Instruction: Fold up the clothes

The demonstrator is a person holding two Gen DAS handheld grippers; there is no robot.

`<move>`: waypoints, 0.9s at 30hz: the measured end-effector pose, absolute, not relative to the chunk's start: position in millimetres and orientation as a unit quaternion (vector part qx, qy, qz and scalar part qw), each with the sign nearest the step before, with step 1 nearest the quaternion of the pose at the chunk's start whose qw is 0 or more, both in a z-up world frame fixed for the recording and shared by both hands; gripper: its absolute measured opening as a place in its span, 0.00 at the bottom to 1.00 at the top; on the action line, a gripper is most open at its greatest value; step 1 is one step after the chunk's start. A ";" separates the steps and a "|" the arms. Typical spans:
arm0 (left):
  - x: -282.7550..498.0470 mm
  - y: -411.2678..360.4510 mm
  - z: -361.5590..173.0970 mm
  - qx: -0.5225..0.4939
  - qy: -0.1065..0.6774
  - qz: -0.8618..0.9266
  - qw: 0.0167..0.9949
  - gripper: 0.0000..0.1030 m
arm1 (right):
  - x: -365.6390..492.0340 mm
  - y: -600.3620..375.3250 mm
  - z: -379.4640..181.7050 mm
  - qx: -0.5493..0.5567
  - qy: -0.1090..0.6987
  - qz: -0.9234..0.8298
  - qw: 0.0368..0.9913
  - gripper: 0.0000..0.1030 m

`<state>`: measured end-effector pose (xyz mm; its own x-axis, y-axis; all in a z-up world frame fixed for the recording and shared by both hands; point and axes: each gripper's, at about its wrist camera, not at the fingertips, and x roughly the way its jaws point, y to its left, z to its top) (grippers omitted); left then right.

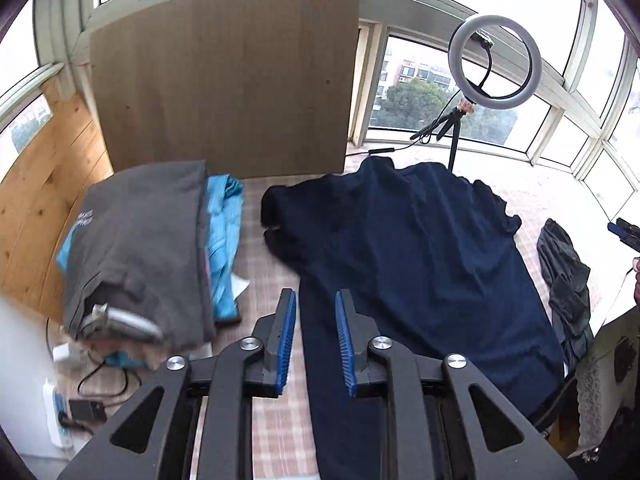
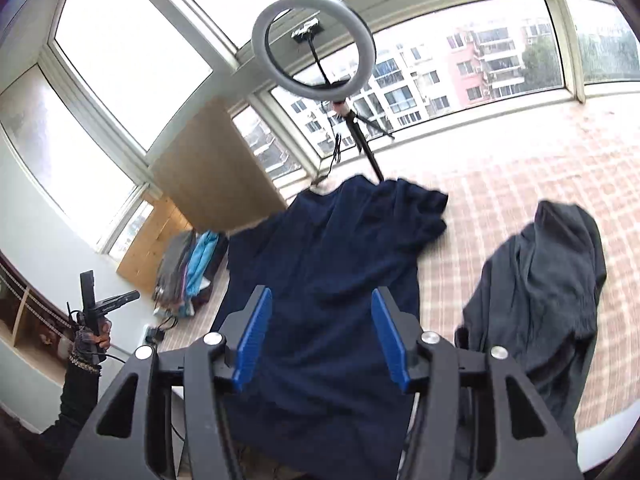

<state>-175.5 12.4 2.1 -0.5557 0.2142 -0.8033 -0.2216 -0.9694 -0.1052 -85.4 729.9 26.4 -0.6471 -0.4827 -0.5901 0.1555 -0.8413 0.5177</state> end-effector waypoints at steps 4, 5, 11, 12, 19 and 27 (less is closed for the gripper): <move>-229.7 37.5 -38.2 -0.471 0.001 0.869 0.153 0.26 | -164.1 717.1 -6.6 0.426 -0.187 -0.878 0.109 0.50; -240.8 44.7 -49.0 -0.477 -0.003 0.863 0.164 0.26 | -182.7 715.4 -20.7 0.441 -0.187 -0.873 0.094 0.50; -285.4 86.0 -110.6 -0.527 0.019 0.828 0.191 0.25 | -264.6 728.0 -102.3 0.494 -0.224 -0.837 0.068 0.50; -289.7 89.4 -117.8 -0.534 0.018 0.823 0.193 0.25 | -275.8 727.3 -113.4 0.505 -0.215 -0.833 0.064 0.50; -302.1 92.3 -151.8 -0.566 0.001 0.804 0.180 0.25 | -324.4 725.2 -174.8 0.564 -0.178 -0.802 0.080 0.48; -305.2 98.1 -172.2 -0.584 0.015 0.799 0.141 0.26 | -313.3 757.9 -156.2 0.537 -0.127 -0.833 0.044 0.03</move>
<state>-305.2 98.1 -172.2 -0.2787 0.2071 -0.9378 -0.2425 -0.9600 -0.1399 -313.3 757.9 -156.2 -0.4196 -0.2095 -0.8832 -0.0633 -0.9639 0.2587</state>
